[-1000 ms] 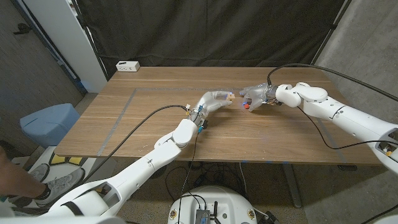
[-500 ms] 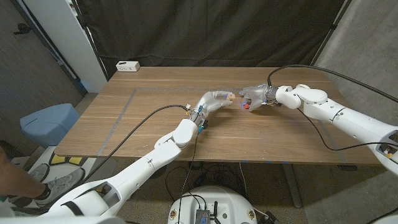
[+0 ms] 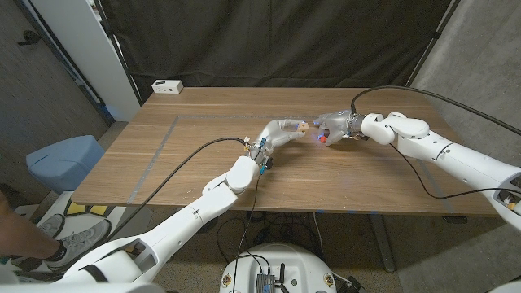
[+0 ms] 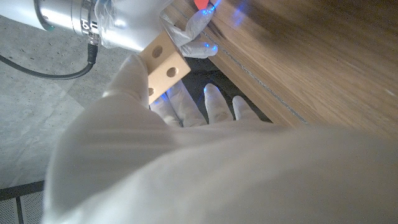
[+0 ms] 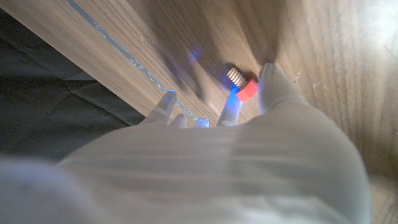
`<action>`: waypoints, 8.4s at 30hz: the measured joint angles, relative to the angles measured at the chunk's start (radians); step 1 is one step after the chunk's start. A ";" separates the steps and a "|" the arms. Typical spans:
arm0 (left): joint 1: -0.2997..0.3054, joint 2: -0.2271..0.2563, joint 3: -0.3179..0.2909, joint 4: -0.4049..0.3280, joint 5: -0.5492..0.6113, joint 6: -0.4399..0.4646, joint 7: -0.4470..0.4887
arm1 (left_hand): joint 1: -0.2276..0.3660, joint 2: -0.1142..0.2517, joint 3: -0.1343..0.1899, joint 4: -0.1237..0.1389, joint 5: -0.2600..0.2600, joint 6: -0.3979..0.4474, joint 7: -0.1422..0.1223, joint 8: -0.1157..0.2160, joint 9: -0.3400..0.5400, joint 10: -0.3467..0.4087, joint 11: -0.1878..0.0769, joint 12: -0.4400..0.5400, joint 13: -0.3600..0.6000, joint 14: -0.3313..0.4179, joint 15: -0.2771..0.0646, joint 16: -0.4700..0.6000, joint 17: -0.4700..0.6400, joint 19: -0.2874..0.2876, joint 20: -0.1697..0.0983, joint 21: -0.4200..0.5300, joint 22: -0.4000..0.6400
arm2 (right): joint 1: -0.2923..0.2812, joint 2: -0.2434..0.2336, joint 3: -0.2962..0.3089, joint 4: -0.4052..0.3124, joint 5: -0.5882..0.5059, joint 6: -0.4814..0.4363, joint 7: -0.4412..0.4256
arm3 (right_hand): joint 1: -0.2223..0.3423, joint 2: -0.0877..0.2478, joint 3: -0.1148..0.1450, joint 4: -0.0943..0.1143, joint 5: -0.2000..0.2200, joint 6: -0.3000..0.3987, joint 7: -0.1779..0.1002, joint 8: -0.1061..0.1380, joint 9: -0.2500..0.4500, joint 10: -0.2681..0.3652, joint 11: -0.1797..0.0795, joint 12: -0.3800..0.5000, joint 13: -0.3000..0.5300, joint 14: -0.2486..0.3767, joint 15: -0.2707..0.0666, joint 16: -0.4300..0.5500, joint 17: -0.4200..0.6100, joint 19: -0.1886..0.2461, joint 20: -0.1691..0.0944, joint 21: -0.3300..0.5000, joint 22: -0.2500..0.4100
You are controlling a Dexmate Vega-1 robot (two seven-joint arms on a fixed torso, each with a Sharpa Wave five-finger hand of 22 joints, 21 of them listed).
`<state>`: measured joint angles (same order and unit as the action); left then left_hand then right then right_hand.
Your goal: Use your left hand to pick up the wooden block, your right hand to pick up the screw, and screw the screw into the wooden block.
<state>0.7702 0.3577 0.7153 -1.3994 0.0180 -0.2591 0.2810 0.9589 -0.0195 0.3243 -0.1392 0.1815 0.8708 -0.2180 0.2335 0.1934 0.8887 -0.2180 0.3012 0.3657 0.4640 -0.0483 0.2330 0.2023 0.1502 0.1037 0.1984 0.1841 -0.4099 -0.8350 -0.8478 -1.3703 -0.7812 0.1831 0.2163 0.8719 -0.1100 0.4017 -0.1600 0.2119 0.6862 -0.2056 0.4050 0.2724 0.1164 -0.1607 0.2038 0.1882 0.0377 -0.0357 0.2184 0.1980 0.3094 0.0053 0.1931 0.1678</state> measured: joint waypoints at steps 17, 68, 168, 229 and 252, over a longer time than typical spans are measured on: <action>0.000 0.000 0.000 0.000 0.000 0.004 0.001 | 0.000 0.000 0.002 0.004 -0.001 0.000 0.000 -0.003 -0.001 0.000 0.000 -0.002 -0.001 0.000 0.000 0.000 0.000 0.000 0.000 0.000 0.000 | 0.012 0.015 -0.008 0.031 0.002 0.004 -0.009 | 0.005 -0.005 0.004 -0.004 0.000 0.004 0.004 0.021 0.010 0.011 0.000 0.000 0.000 0.000 0.000 0.000 0.000 0.011 -0.004 0.000 0.000; -0.021 -0.013 0.008 0.029 -0.004 0.000 -0.008 | -0.008 0.016 -0.005 0.005 0.004 0.000 0.000 -0.006 -0.001 0.002 -0.002 -0.013 0.003 0.000 0.000 0.000 0.000 0.000 0.000 0.000 0.000 | 0.038 0.031 -0.030 0.091 0.027 0.049 -0.051 | 0.033 -0.007 0.025 -0.003 0.000 0.093 0.054 0.117 0.061 0.087 0.011 0.000 0.002 0.072 0.000 0.008 0.004 0.102 -0.052 0.000 -0.005; -0.009 -0.057 0.015 0.072 0.006 -0.059 0.027 | -0.009 0.025 -0.017 -0.007 0.004 0.000 0.000 -0.014 0.000 0.006 -0.001 -0.029 0.013 0.000 0.000 0.000 0.000 -0.002 0.002 0.000 -0.001 | -0.278 -0.062 0.310 -0.356 0.435 -0.275 -0.166 | 0.026 0.002 0.029 0.010 -0.014 0.136 0.086 0.194 0.097 0.171 0.043 0.004 0.003 0.113 -0.005 0.008 0.014 0.138 -0.052 -0.005 -0.005; -0.031 -0.108 0.031 0.145 -0.002 -0.094 0.049 | -0.011 0.027 -0.021 -0.004 0.007 0.000 0.000 -0.014 0.000 0.009 -0.005 -0.040 0.017 0.012 0.000 0.004 0.000 -0.002 0.002 0.007 -0.001 | -0.573 0.116 0.516 -0.481 0.866 -0.171 -0.552 | 0.002 0.015 0.019 0.017 -0.027 0.172 0.115 0.201 0.052 0.191 0.081 0.001 0.003 0.134 -0.002 0.008 0.014 0.137 -0.052 -0.009 -0.004; -0.036 -0.125 0.035 0.163 -0.017 -0.108 0.044 | -0.011 0.034 -0.023 -0.007 0.007 0.000 0.000 -0.015 0.000 0.007 -0.003 -0.044 0.017 0.013 0.002 0.008 0.000 -0.002 0.002 0.007 -0.001 | -0.625 0.244 0.495 -0.439 0.852 -0.041 -0.696 | -0.002 0.020 0.019 0.016 -0.027 0.186 0.118 0.201 0.037 0.200 0.082 -0.004 0.005 0.143 0.000 0.008 0.011 0.148 -0.052 -0.009 -0.004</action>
<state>0.7346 0.2324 0.7508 -1.2368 0.0009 -0.3671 0.3251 0.9477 0.0140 0.3011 -0.1459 0.1886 0.8706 -0.2180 0.2181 0.1931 0.8956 -0.2214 0.2573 0.3831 0.4770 -0.0466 0.2407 0.2022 0.1484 0.1055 0.2050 0.1835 -1.0348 -0.5912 -0.3526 -1.8091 0.0711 0.1419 -0.4802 0.8701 -0.0904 0.4204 -0.1437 0.1847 0.8722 -0.0877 0.6060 0.3094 0.3163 -0.0785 0.1996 0.1932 0.1806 -0.0357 0.2261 0.2090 0.4575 -0.0463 0.1845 0.1633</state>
